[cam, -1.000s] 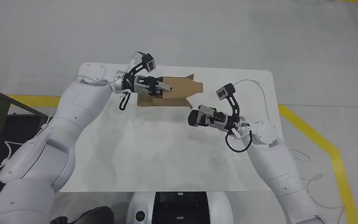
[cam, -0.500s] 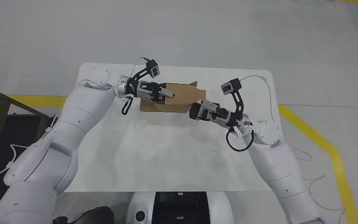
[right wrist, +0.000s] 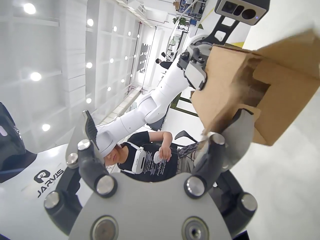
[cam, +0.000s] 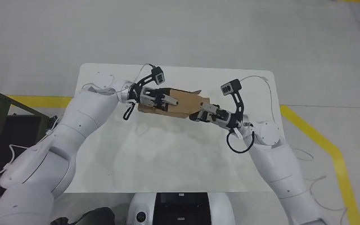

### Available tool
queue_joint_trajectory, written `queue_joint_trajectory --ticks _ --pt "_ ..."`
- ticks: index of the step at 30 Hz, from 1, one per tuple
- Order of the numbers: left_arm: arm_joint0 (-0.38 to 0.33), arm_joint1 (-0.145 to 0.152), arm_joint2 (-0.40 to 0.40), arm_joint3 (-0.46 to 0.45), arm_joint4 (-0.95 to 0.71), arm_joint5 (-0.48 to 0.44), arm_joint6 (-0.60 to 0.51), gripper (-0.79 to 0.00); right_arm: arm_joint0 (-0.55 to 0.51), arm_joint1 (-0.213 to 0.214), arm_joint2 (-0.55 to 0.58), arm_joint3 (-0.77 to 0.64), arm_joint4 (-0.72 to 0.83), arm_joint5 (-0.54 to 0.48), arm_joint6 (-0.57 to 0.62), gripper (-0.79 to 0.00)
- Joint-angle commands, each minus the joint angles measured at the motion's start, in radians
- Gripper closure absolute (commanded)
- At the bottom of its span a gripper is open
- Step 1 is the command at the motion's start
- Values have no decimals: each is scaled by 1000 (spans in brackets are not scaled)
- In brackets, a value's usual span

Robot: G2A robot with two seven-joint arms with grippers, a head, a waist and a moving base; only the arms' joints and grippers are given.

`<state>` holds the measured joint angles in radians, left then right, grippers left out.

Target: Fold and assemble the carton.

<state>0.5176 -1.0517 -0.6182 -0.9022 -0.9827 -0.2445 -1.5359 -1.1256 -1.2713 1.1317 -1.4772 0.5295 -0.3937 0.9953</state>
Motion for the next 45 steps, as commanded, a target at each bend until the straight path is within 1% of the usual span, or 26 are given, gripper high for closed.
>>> queue_joint_trajectory --ticks 1,5,11,15,20,28,34,38,45 --pt "-3 7 12 -10 -11 6 0 0 4 -1 -5 6 15 -10 15 -785" --pt "-10 19 33 -14 -30 2 0 0 12 -3 -9 25 55 -39 44 -785" --pt "-16 33 55 -18 -80 10 0 0 2 1 16 41 89 -86 57 -785" --pt "-18 43 74 -32 -104 19 0 0 1 1 23 54 119 -103 69 -785" --pt "-20 51 98 -49 -136 27 0 0 16 -4 5 76 144 -113 83 -785" --pt "-35 57 130 -51 -169 15 0 0 46 -19 -53 97 181 -123 101 -785" --pt "-45 57 150 -49 -189 11 0 0 54 -26 -74 109 195 -131 103 -785" --pt "-49 61 160 -48 -212 19 0 0 48 -22 -40 126 213 -147 102 -785" --pt "-48 82 175 -58 -250 45 0 0 15 -2 51 132 233 -133 123 -785"
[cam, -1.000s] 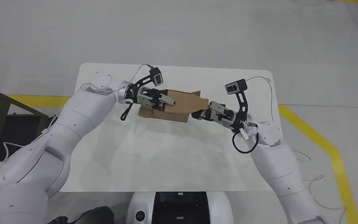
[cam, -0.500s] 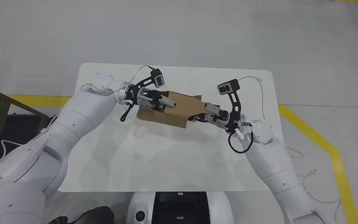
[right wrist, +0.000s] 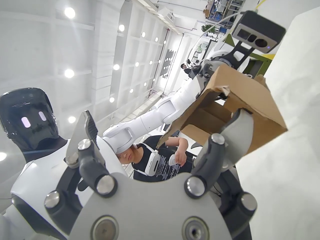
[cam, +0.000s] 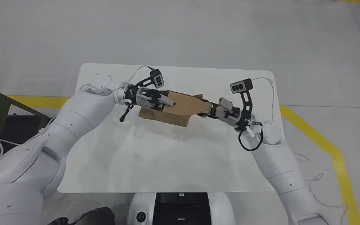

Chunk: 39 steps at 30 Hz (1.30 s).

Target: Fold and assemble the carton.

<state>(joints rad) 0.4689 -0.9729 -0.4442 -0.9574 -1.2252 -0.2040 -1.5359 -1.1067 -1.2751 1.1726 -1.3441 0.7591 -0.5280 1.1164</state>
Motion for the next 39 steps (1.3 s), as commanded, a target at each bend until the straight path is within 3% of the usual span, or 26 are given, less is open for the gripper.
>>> queue_joint_trajectory --ticks 1,7,20,30,39 --pt "2 6 4 -7 -15 10 0 0 -9 4 20 0 5 3 3 -785" --pt "7 26 31 -49 -20 31 0 0 12 5 36 59 18 10 -2 -785" --pt "1 52 77 -89 -60 38 0 0 142 -41 -80 241 133 -2 93 -785" --pt "-14 48 97 -50 -81 25 0 0 115 -41 -49 204 197 -10 165 -785" --pt "-26 38 101 -24 -91 4 0 0 115 -54 -98 164 173 13 183 -785"
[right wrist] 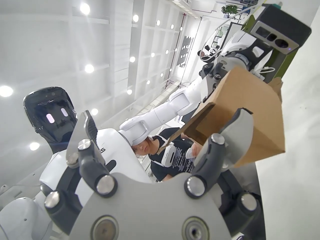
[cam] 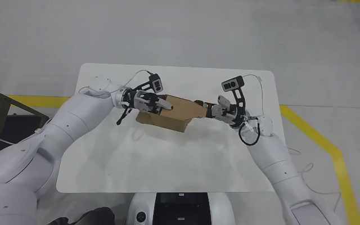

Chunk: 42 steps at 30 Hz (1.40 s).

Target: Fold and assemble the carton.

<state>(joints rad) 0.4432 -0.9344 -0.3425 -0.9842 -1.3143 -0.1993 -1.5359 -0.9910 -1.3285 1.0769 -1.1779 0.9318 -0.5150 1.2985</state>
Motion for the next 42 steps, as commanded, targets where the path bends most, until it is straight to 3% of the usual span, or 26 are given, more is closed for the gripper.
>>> queue_joint_trajectory --ticks 1,24,36,42 --pt "-2 -2 -1 8 -1 -4 0 0 -2 -3 -7 -6 1 1 2 -785" --pt "-10 -20 4 26 17 -42 0 0 -24 -19 -13 -40 -46 -39 -78 -785" --pt "-17 -11 -17 95 58 -85 0 0 -64 6 95 -69 -95 -27 -114 -785" --pt "-23 -22 -22 133 138 -85 0 0 -91 21 147 -142 -139 -14 -137 -785"
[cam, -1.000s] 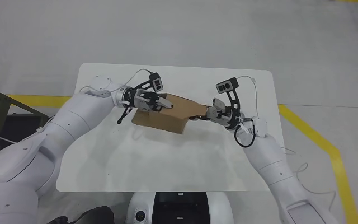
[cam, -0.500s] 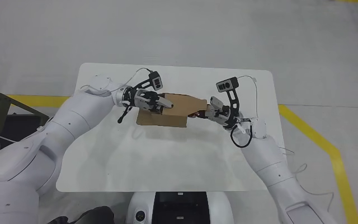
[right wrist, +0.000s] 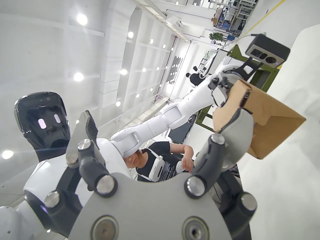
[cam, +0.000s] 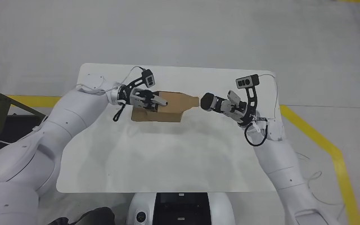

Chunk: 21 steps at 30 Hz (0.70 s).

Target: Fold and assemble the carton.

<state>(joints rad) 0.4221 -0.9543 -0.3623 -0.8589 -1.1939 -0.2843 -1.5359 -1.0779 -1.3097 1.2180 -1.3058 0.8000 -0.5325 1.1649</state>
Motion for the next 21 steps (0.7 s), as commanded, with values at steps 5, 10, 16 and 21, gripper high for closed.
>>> queue_joint_trajectory --ticks 5,10,16,21 --pt "-4 -18 -21 21 80 0 0 0 -19 5 3 -70 -42 24 -16 -785" --pt "3 -32 -42 10 102 0 0 0 -2 1 -36 -58 -112 46 -51 -785" --pt "17 -34 -70 -18 85 0 0 0 10 -1 -55 -33 -170 63 -94 -785" --pt "31 -26 -79 -46 56 0 0 0 8 1 -59 -32 -192 68 -110 -785"
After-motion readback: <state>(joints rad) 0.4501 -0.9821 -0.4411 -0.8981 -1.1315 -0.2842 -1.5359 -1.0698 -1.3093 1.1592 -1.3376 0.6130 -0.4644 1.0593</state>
